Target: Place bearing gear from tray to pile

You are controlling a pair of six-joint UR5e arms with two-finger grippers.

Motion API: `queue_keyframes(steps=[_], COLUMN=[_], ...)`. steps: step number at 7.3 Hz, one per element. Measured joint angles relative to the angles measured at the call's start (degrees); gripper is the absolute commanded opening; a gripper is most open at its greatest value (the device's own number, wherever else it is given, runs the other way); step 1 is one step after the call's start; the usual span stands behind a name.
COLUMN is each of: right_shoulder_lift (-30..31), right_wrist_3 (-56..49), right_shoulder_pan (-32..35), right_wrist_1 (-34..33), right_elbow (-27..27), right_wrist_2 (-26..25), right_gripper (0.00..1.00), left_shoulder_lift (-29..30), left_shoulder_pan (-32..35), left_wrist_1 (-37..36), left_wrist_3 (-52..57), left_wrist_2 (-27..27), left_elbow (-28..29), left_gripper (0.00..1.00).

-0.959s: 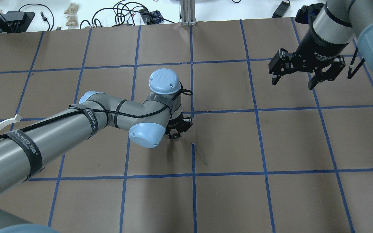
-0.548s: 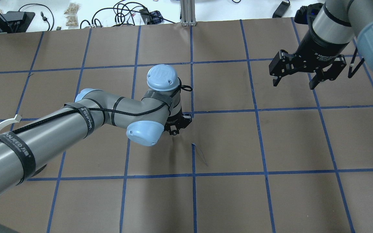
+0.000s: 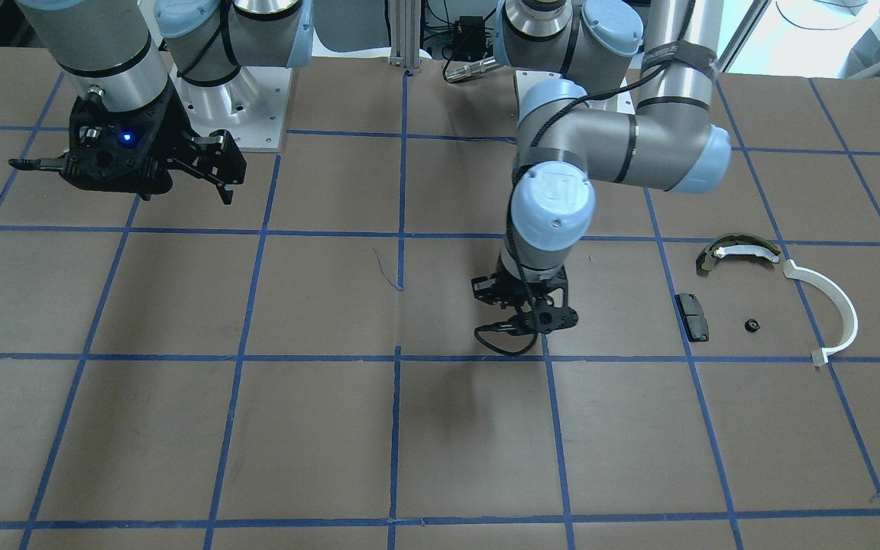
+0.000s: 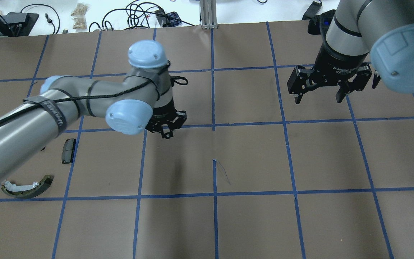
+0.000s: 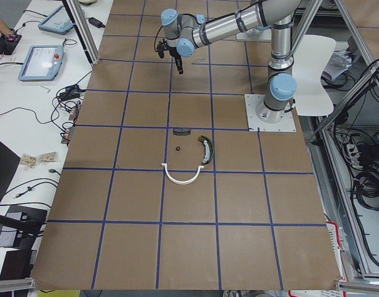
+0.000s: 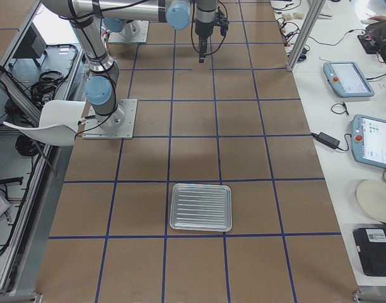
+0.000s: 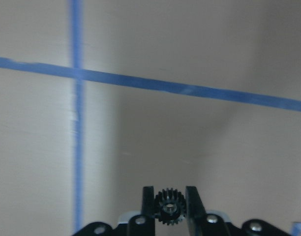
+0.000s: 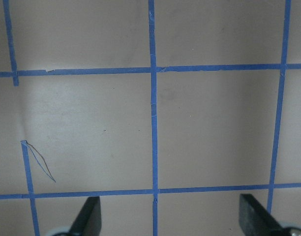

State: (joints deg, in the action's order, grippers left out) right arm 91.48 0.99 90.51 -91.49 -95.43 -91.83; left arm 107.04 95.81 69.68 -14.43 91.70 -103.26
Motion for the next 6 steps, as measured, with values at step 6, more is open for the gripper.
queue_keyframes(steps=[6], right_shoulder_lift=[0.6], right_wrist_3=[-2.9], right_shoulder_pan=[-1.7], right_wrist_1=[0.1], right_elbow=[0.2], right_wrist_2=[3.2], right_gripper=[1.00], left_shoulder_lift=[0.8], left_shoulder_pan=[-30.8], left_wrist_1=[-3.7], left_wrist_3=[38.5], left_wrist_2=[6.4], left_elbow=[-3.1], left_gripper=[0.00])
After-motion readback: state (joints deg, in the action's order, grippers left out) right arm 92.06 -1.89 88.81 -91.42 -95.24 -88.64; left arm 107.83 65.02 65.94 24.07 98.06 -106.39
